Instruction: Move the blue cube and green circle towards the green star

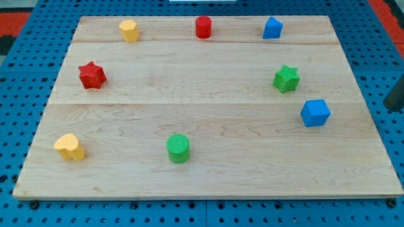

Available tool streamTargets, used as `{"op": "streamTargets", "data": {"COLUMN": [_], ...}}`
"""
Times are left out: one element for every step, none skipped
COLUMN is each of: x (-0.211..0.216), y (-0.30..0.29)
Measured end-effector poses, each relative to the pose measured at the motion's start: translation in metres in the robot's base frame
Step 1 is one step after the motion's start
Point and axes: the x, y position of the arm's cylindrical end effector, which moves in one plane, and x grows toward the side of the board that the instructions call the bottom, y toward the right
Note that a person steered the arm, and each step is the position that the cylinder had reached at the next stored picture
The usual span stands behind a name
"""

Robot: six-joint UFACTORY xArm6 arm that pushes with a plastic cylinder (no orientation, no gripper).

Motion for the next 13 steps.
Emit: {"op": "streamTargets", "data": {"x": [0.036, 0.051, 0.056, 0.037, -0.004, 0.005, 0.049, 0.115, 0.121, 0.100, 0.071, 0.059, 0.034], "y": [-0.001, -0.028, -0.091, -0.126, -0.127, -0.124, -0.125, -0.210, -0.341, -0.397, -0.396, -0.425, -0.448]}}
